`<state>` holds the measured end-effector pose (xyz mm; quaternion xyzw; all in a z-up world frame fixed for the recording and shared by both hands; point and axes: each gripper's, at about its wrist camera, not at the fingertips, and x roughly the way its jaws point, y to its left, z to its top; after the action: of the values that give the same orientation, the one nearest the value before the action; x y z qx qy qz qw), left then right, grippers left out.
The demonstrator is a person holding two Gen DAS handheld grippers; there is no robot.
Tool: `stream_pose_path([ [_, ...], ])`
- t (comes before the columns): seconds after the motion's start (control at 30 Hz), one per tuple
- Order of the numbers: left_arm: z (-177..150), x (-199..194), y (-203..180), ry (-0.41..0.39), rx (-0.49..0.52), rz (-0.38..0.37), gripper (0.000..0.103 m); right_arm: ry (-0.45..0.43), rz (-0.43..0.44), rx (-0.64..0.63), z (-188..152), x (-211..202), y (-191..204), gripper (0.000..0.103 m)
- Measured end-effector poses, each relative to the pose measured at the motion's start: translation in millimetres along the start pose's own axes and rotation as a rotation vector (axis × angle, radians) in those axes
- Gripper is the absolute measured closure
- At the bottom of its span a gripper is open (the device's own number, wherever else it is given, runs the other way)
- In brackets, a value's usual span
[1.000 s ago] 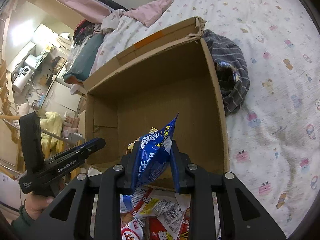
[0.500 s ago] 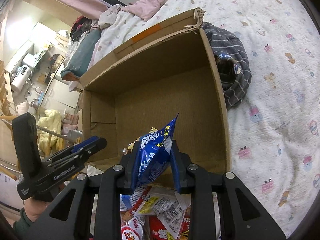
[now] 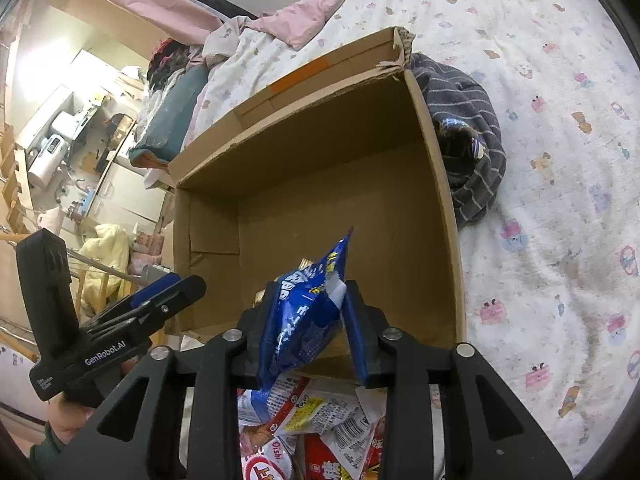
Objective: Organize snacks
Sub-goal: 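Drop the blue packet into the box with the right gripper while the left drops the clear packet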
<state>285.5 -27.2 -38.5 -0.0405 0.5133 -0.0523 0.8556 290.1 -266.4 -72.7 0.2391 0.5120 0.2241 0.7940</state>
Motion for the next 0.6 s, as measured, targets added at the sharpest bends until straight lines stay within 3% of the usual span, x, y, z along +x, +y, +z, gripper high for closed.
stream_pose_path([
  [0.2,3.8,-5.8,7.6,-0.012,-0.025,-0.024,0.032,-0.041,0.019,0.02,2.3,-7.1,-1.0,0.03],
  [0.43,10.9,-25.4,26.8,-0.041,-0.05,-0.025,0.032,-0.053,0.035,0.023,6.2,-15.5,-3.5,0.029],
  [0.6,-6.3,-35.0,42.4,-0.029,-0.082,-0.014,0.032,-0.071,0.06,0.022,0.7,-30.2,-1.4,0.029],
])
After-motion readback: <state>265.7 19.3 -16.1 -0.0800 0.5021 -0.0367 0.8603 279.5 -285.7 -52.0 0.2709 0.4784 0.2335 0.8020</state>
